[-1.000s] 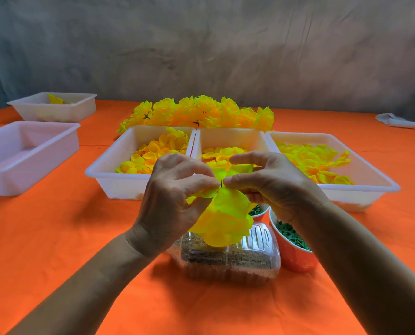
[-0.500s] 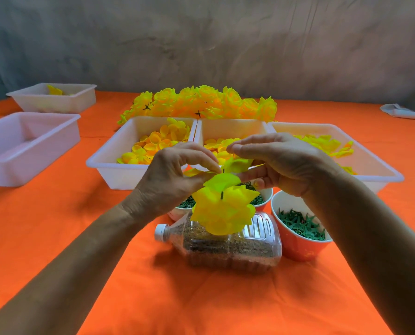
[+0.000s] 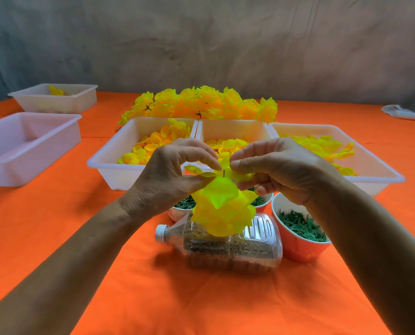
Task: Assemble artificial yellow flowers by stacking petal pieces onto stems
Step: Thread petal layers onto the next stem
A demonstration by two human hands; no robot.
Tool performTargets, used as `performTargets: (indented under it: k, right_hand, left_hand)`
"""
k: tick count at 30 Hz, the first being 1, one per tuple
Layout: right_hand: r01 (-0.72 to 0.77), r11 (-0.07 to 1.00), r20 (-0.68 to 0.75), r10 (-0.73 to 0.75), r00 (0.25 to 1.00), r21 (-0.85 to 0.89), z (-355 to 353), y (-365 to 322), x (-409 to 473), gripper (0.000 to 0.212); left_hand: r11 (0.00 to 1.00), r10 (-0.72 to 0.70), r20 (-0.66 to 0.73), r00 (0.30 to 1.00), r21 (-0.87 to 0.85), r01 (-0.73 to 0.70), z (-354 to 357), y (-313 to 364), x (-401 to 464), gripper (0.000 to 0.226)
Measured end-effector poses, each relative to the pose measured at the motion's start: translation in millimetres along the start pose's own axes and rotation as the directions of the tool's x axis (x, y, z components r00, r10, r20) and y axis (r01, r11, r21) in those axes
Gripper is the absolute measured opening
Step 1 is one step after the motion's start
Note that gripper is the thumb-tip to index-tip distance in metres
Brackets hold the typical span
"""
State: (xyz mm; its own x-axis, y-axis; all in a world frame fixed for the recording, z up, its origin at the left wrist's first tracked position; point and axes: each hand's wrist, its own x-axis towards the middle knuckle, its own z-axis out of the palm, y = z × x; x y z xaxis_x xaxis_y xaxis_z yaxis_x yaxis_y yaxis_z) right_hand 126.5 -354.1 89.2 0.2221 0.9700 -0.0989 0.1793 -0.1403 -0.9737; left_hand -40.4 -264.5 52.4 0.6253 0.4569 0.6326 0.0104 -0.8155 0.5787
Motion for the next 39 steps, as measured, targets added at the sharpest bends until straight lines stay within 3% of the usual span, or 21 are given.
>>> performTargets:
  k: [4,8,12,16,19,23,30,39]
  right_hand:
    - [0.031,0.999,-0.022,-0.03,0.999,0.017,3,3,-3,0.007]
    - [0.036,0.999,-0.038,-0.035,0.999,0.032,5,5,-6,0.007]
    - [0.027,0.999,-0.061,-0.03,0.998,-0.041,5,9,-9,0.007]
    - [0.027,0.998,-0.08,-0.032,0.996,-0.064,6,10,-10,0.007]
    - [0.024,0.997,-0.083,-0.03,0.996,-0.069,6,11,-10,0.007]
    - [0.016,0.999,-0.066,-0.019,0.998,-0.048,7,10,-11,0.006]
    - [-0.001,0.999,-0.064,-0.001,0.998,-0.033,7,10,-10,0.005]
    - [-0.003,1.0,-0.059,0.004,0.998,0.015,8,10,-11,0.006]
  left_hand:
    - [0.986,-0.011,-0.089,0.996,0.165,0.026,0,-2,-4,0.023]
    - [0.976,-0.155,-0.172,0.973,0.127,0.178,0,-3,-10,0.032]
    - [0.903,-0.415,-0.156,0.896,-0.194,0.384,2,-2,-15,0.029]
    - [0.801,-0.516,-0.036,0.856,-0.374,0.467,2,2,-17,0.015]
    - [0.802,-0.512,-0.012,0.859,-0.363,0.474,1,8,-16,0.029]
    - [0.875,-0.471,-0.025,0.882,-0.139,0.463,3,15,-17,0.057]
    - [0.881,-0.472,-0.023,0.881,-0.037,0.471,6,14,-12,0.05]
    - [0.795,-0.55,0.121,0.826,-0.228,0.563,1,17,-8,0.052]
